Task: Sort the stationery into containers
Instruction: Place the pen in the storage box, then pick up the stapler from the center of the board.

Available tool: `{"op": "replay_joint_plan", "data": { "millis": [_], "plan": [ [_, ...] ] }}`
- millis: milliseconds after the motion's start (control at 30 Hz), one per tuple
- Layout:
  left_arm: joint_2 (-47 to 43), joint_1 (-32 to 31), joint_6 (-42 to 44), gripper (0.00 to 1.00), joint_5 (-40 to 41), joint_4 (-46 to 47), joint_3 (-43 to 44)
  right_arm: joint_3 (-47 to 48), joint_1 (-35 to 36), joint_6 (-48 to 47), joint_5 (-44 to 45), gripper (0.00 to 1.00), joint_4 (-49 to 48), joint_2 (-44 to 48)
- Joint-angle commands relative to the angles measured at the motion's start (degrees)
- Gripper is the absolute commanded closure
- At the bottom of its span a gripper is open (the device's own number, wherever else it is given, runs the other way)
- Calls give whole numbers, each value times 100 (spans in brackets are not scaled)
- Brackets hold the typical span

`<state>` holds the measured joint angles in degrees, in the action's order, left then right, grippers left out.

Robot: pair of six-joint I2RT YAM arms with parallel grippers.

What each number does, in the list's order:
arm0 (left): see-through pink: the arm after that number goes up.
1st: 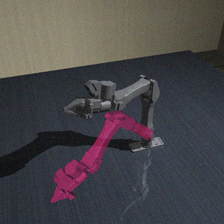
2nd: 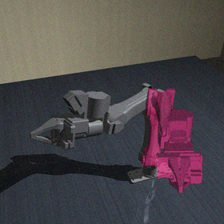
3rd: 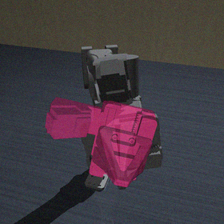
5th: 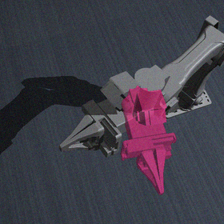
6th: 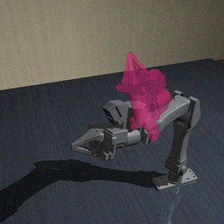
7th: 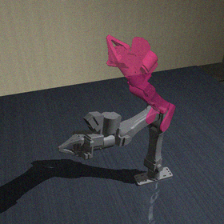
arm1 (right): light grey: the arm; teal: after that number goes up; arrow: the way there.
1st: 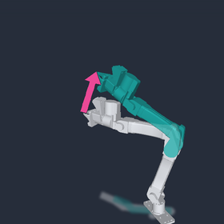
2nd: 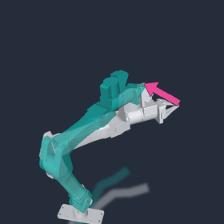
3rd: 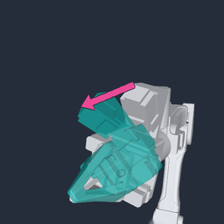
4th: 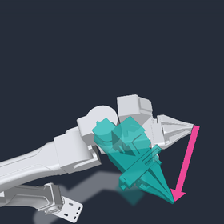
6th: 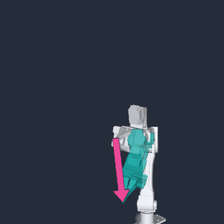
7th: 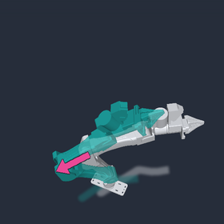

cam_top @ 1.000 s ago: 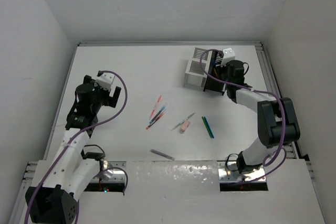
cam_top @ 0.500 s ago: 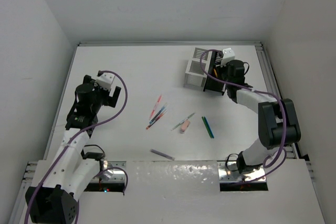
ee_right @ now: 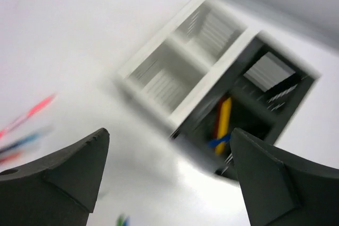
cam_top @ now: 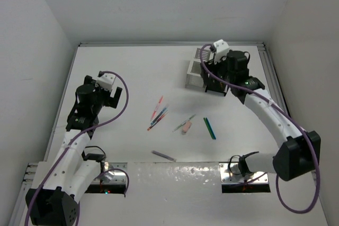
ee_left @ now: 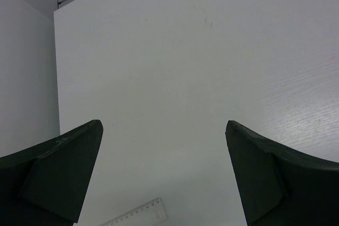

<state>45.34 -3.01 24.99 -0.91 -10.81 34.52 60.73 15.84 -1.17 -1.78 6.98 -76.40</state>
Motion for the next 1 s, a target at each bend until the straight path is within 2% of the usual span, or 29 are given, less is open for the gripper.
{"op": "replay_joint_plan", "data": {
  "millis": [0, 67, 233, 633, 767, 800, 900, 967],
  "plan": [
    [-140, 46, -135, 0, -155, 272, 107, -420, 585, 538, 169, 6, 2033, 55],
    [-175, 46, -170, 0, -217, 255, 107, -851, 807, 1064, 485, 6, 2438, 38],
    [-219, 46, -223, 0, -331, 237, 63, -1554, 1272, 1803, 380, 5, 2536, -85],
    [-465, 28, -284, 0, -331, 114, -77, -1942, 1396, 2366, 319, 3, 2246, -182],
    [-482, 28, -293, 0, -322, 114, -86, -1749, 1448, 3138, 442, 11, 2176, -86],
    [-474, 28, -293, 0, -331, 114, -77, -1697, 1501, 3332, 468, 23, 2019, -33],
    [-456, 28, -311, 0, -331, 149, -69, -1705, 1896, 4211, 809, 44, 1475, 213],
    [-456, 28, -328, 0, -349, 167, -60, -1705, 2230, 4826, 1126, 42, 1298, 275]
  ]
}}
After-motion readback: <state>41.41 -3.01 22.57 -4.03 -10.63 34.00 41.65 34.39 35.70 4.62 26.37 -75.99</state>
